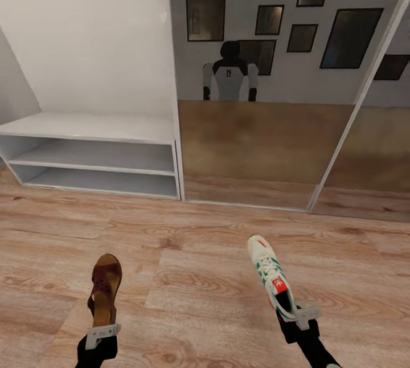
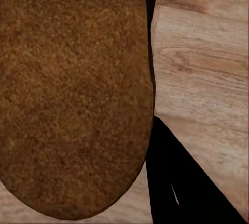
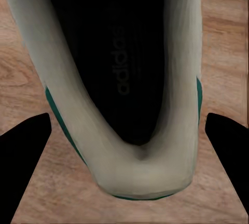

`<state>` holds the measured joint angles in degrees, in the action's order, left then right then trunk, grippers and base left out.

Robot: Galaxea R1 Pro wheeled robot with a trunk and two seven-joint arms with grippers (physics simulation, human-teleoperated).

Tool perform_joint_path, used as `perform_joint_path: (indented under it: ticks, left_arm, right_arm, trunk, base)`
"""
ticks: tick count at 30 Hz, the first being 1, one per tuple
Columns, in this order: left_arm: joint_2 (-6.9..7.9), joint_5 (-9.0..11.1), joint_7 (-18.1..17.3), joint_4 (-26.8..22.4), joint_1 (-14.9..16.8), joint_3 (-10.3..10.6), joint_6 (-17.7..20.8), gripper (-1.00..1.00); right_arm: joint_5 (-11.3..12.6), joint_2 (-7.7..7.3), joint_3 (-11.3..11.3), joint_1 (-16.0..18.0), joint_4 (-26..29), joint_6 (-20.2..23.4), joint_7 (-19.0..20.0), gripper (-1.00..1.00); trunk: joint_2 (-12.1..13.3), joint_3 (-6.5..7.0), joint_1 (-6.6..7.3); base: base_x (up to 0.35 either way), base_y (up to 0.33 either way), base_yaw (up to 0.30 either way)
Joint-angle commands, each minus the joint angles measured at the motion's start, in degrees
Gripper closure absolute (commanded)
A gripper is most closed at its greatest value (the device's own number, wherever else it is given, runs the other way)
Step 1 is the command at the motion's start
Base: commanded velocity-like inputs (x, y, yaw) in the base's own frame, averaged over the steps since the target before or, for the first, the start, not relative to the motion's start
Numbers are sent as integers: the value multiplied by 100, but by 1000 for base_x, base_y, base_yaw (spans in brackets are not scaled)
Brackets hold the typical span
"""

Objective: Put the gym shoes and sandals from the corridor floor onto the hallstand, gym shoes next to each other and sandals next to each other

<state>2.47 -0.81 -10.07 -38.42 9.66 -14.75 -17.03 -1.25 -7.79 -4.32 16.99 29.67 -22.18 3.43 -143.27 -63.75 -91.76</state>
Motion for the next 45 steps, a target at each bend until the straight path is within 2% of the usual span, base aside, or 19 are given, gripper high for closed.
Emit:
perform_joint_path:
  ticks: [1, 3, 8, 12, 16, 20, 26, 36, 45]
  left_arm:
    - [-3, -32, -26, 24, -54, -28, -70, 100]
    - [3, -33, 9, 40, -175, -40, -362, 100]
    - [-10, -79, 188, 63, -260, -6, -520, 100]
    - [-56, -465, 271, 162, -277, 5, -561, 100]
    - [-66, -690, 299, 204, -280, -9, -571, 100]
    - [-63, -716, 303, 212, -280, -28, -578, 100]
    - [-63, -713, 305, 216, -281, -42, -581, 100]
    - [-68, -693, 312, 220, -281, -45, -582, 100]
    - [-71, -665, 313, 317, -281, -46, -586, 100]
  right_arm:
    - [171, -4, -20, -134, -4, -106, -7, 100]
    - [343, -3, -19, -339, -10, -178, -9, 100]
    - [402, -3, -16, -525, -51, -569, -9, 100]
    - [448, -3, -16, -681, -225, -1197, -9, 100]
    - [685, 10, -16, -717, -325, -1388, -9, 100]
    - [780, 13, -10, -724, -342, -1419, -9, 100]
    - [830, 44, -15, -725, -361, -1434, -35, 100]
    - [828, 77, -29, -730, -383, -1432, -601, 100]
    - [812, 92, -61, -732, -391, -1429, -691, 100]
  trunk:
    - [0, 25, 3]
    - [3, 74, 9]
    - [203, 166, 118]
    - [364, 238, 206]
    - [524, 310, 294]
    - [685, 382, 382]
    - [685, 380, 382]
    - [685, 362, 382]
    - [685, 344, 382]
  base:
    - [0, 0, 0]
    - [0, 0, 0]
    - [0, 0, 0]
    - [0, 0, 0]
    - [0, 0, 0]
    - [0, 0, 0]
    - [0, 0, 58]
    - [0, 0, 241]
    - [0, 0, 268]
